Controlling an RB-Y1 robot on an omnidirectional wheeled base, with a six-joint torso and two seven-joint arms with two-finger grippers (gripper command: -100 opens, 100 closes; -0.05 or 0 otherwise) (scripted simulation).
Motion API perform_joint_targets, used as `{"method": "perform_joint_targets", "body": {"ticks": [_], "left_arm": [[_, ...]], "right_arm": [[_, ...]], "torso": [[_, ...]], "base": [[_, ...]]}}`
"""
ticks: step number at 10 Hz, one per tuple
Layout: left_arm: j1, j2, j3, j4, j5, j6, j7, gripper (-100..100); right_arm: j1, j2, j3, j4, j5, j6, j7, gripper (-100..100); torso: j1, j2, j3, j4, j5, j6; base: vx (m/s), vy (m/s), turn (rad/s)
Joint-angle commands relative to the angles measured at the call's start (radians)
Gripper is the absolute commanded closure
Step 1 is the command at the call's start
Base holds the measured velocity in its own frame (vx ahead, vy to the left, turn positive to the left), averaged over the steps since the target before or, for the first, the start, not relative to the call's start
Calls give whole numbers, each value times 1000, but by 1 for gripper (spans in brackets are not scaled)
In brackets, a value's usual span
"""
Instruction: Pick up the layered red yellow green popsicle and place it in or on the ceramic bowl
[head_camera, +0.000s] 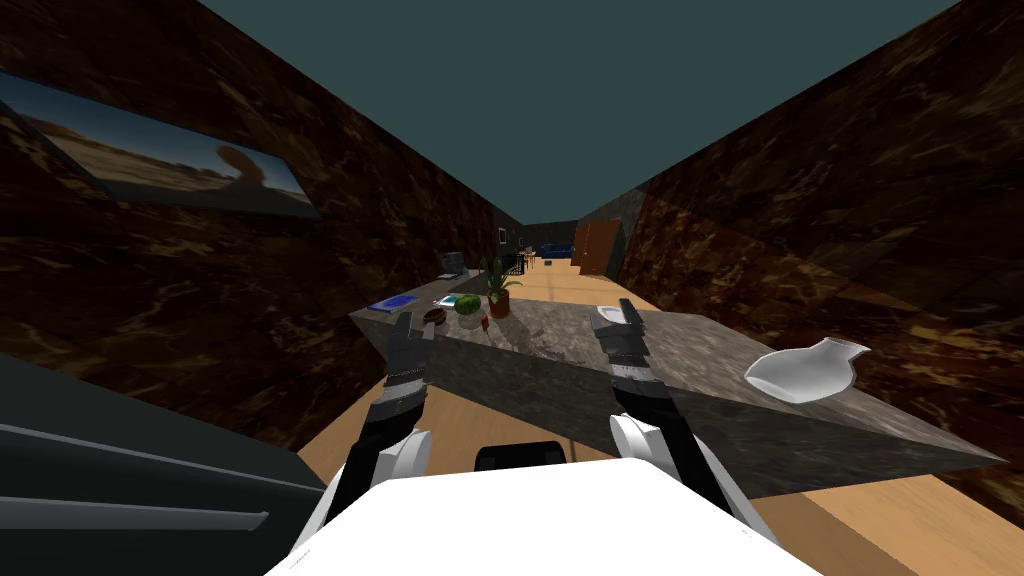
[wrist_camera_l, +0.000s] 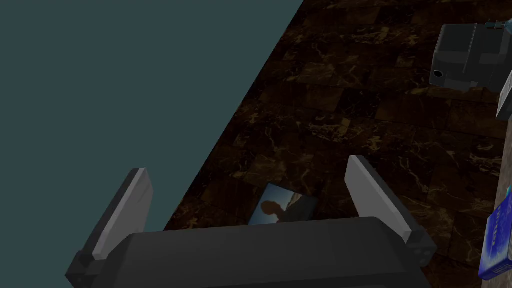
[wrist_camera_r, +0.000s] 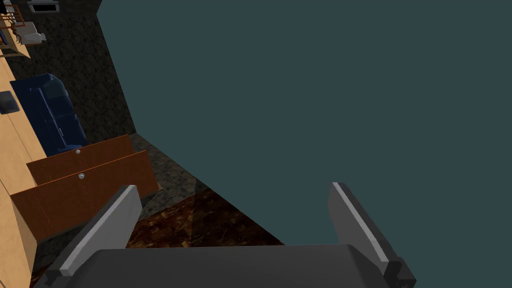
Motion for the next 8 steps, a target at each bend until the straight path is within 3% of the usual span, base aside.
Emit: {"method": "perform_joint_targets", "body": {"ticks": [1, 5, 8], "left_arm": [[-4, 36, 1, 10, -6, 0, -8, -100], [-25, 123, 8, 66, -36, 3, -49, -100], [-48, 155, 16, 129, -69, 6, -95, -100]], "right_arm": [[0, 0, 0, 0, 0, 0, 0, 0], [0, 0, 0, 0, 0, 0, 0, 0], [0, 0, 0, 0, 0, 0, 0, 0]], "torso": [[0, 0, 0, 0, 0, 0], [0, -1, -1, 0, 0, 0], [0, -2, -1, 0, 0, 0]], "base": [[5, -1, -14], [19, -1, -34], [31, -3, -48]]}}
